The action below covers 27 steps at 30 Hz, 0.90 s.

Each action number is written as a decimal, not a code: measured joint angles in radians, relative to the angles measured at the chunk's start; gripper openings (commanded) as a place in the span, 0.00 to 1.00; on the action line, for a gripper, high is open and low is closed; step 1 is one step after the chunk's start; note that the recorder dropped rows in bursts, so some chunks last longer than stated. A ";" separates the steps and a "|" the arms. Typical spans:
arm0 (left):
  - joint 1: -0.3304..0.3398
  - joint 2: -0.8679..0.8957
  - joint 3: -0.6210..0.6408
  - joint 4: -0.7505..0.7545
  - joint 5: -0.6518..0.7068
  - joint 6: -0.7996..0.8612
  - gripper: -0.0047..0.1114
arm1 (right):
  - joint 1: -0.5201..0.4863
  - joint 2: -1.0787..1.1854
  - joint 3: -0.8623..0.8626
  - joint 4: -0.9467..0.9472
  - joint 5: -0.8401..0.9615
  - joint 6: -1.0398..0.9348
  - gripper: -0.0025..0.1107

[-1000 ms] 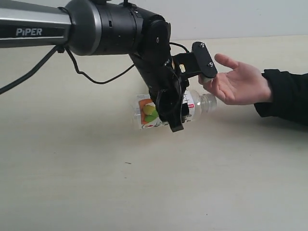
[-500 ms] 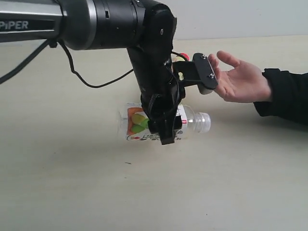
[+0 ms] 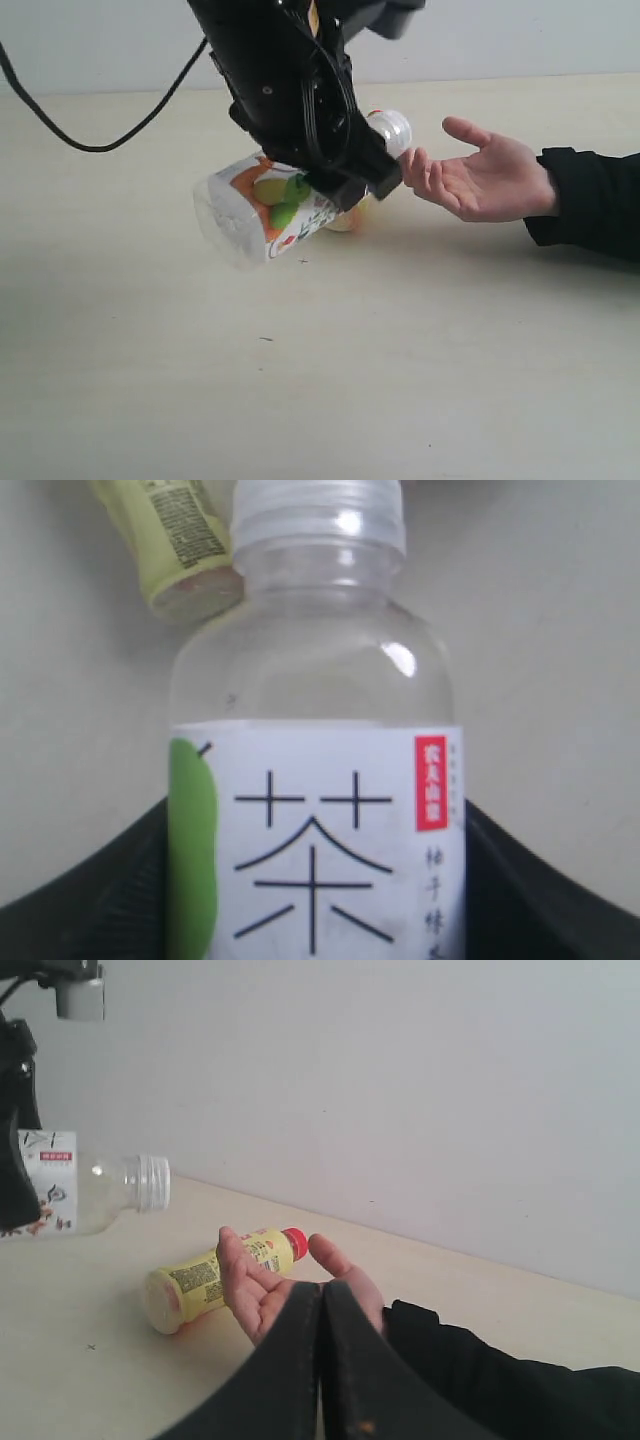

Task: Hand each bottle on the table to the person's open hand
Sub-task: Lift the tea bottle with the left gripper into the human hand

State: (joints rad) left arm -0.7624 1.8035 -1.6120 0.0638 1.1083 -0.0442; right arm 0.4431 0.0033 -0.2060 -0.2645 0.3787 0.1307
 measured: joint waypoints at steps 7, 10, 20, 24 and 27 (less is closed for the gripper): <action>-0.025 -0.073 0.000 0.000 -0.086 -0.182 0.04 | 0.000 0.000 0.000 0.000 0.000 0.000 0.02; -0.036 -0.096 -0.017 -0.002 -0.107 -0.283 0.04 | 0.000 0.000 0.000 0.000 0.000 0.000 0.02; -0.070 -0.049 -0.065 0.066 -0.381 -0.703 0.04 | 0.000 0.000 0.000 0.000 0.000 0.000 0.02; -0.103 0.028 -0.083 0.187 -0.450 -0.873 0.04 | 0.000 0.000 0.000 0.000 0.000 0.000 0.02; -0.115 0.096 -0.113 0.272 -0.448 -0.984 0.04 | 0.000 0.000 0.000 0.000 0.000 0.000 0.02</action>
State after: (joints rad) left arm -0.8775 1.8994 -1.7246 0.3361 0.6604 -1.0277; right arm 0.4431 0.0033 -0.2060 -0.2645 0.3787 0.1307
